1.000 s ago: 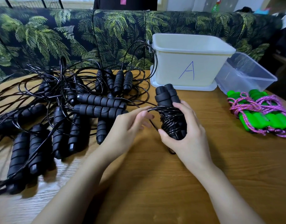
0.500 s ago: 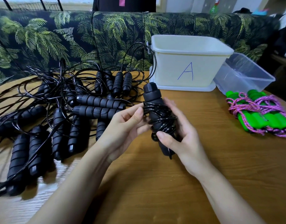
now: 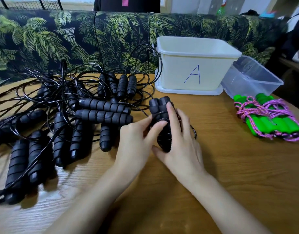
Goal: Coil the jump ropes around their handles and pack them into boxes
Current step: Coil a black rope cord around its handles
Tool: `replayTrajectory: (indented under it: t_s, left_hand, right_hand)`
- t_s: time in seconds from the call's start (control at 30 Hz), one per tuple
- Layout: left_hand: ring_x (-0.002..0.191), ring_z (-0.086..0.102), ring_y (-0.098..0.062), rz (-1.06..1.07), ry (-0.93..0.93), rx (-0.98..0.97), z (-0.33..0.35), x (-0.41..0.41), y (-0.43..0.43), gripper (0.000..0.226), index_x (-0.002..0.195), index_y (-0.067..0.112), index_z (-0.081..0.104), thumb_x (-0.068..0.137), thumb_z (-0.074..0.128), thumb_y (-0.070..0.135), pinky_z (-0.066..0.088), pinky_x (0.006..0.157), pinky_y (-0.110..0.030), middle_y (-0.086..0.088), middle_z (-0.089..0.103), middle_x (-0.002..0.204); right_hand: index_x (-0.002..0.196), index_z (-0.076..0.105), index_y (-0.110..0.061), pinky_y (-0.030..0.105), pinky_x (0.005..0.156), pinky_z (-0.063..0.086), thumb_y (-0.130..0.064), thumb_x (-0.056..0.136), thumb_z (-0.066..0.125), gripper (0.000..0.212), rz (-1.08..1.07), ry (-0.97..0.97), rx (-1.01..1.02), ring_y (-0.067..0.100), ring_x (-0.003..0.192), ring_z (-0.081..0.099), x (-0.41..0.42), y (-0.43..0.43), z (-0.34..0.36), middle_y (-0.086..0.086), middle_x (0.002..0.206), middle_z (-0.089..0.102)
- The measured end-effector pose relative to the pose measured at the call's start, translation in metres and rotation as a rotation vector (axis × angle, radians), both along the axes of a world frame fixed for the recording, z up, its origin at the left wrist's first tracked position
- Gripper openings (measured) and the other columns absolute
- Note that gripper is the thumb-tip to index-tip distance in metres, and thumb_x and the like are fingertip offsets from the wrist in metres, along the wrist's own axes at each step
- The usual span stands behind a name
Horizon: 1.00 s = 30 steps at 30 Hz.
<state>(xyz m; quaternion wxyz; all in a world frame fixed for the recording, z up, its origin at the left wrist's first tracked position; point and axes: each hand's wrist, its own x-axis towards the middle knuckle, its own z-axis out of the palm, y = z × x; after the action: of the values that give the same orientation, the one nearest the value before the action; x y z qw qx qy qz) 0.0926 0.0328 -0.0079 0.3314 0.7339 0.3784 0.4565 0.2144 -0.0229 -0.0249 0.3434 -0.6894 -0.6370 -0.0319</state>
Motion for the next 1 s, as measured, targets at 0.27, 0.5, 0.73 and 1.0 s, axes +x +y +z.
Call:
replayTrajectory:
  t_s: [0.27,0.5,0.73,1.0]
  left_hand:
    - [0.065,0.066,-0.019,0.056,0.155,0.224,0.001,-0.010,0.016,0.053,0.088,0.008,0.074,0.094,0.048,0.054,0.053,0.064,-0.040,-0.001,0.070,0.069]
    - [0.040,0.050,-0.010,0.124,-0.164,-0.222,0.017,-0.018,0.025,0.040,0.060,0.003,0.065,0.080,0.076,0.036,0.040,0.043,-0.017,-0.004,0.061,0.047]
    - [0.053,0.061,-0.011,0.067,-0.176,-0.337,0.010,-0.023,0.031,0.038,0.077,0.009,0.065,0.070,0.075,0.045,0.050,0.052,-0.024,-0.006,0.067,0.064]
    - [0.088,0.073,-0.014,-0.229,-0.238,-0.518,0.017,-0.037,0.039,0.023,0.105,0.004,0.073,0.084,0.066,0.010,0.057,0.071,-0.018,-0.010,0.077,0.095]
  right_hand:
    - [0.151,0.024,-0.044,0.036,0.062,0.054,-0.031,0.074,0.080,0.095,0.015,0.087,0.012,0.021,0.094,0.064,0.014,0.000,-0.001,-0.011,0.133,0.046]
    - [0.149,0.035,-0.042,0.023,0.085,0.050,-0.030,0.073,0.082,0.091,0.147,0.217,0.008,-0.001,0.111,0.050,0.014,-0.002,-0.004,-0.018,0.130,0.050]
    - [0.146,0.044,-0.036,0.006,0.098,0.035,-0.026,0.067,0.086,0.090,0.319,0.326,-0.003,-0.007,0.122,0.049,0.028,-0.003,-0.002,-0.023,0.131,0.052]
    - [0.148,0.039,-0.040,0.013,0.105,0.035,-0.019,0.070,0.088,0.094,0.429,0.382,-0.116,0.002,0.131,0.047,0.045,-0.004,0.000,-0.024,0.138,0.049]
